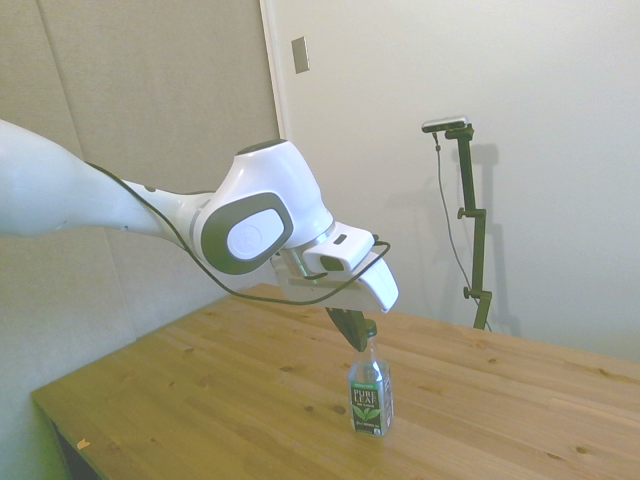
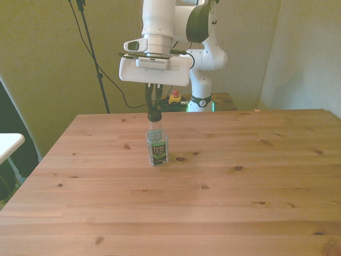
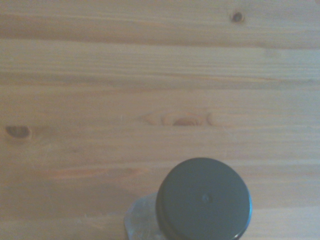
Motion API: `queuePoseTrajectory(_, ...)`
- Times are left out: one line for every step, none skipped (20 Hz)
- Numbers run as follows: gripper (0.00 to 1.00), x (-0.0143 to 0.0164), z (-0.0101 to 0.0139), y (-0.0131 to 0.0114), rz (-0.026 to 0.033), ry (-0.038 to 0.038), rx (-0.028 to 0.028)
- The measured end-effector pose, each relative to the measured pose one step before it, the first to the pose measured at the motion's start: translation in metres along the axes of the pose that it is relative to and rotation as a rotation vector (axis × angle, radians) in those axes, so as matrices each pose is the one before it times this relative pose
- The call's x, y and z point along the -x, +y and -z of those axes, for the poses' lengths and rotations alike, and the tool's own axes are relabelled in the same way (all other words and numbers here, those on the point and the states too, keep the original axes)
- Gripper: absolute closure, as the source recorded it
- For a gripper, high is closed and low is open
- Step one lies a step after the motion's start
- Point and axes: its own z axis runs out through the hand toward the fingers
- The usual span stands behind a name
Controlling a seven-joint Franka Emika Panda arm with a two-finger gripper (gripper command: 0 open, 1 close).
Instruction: Knock down the bottle
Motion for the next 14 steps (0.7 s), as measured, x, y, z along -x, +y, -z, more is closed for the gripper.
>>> queuePoseTrajectory(1.0,-0.00237,-0.0005,-0.00908,-0.01149,0.00392,-0.00384)
queuePoseTrajectory(1.0,-0.0023,-0.0016,-0.0102,-0.01234,0.00344,-0.00249)
queuePoseTrajectory(1.0,-0.00235,-0.003,-0.00958,-0.01231,0.00337,0.00093)
queuePoseTrajectory(1.0,-0.00288,-0.00424,-0.00797,-0.01365,0.00254,0.00253)
queuePoseTrajectory(1.0,-0.00331,-0.0064,-0.00605,-0.01002,-0.00127,0.00314)
queuePoseTrajectory(1.0,-0.00297,-0.00629,-0.00464,-0.00846,-0.0014,0.0038)
queuePoseTrajectory(1.0,-0.00349,-0.00643,-0.00369,-0.00725,-0.00051,0.00378)
queuePoseTrajectory(1.0,-0.00336,-0.00623,-0.00355,-0.00852,0.00055,0.00307)
queuePoseTrajectory(1.0,-0.003,-0.0054,-0.00437,-0.01164,0.00278,0.00008)
queuePoseTrajectory(1.0,-0.00239,-0.00492,-0.00525,-0.01221,0.0087,-0.00555)
queuePoseTrajectory(1.0,-0.0006,-0.00527,-0.00545,-0.01469,0.00811,-0.00673)
queuePoseTrajectory(1.0,0.00103,-0.00473,-0.00554,-0.01209,0.0039,-0.00673)
queuePoseTrajectory(1.0,0.00208,-0.00395,-0.0057,-0.01351,0.00156,-0.00746)
queuePoseTrajectory(1.0,0.00305,-0.00307,-0.00507,-0.01664,-0.00302,-0.00521)
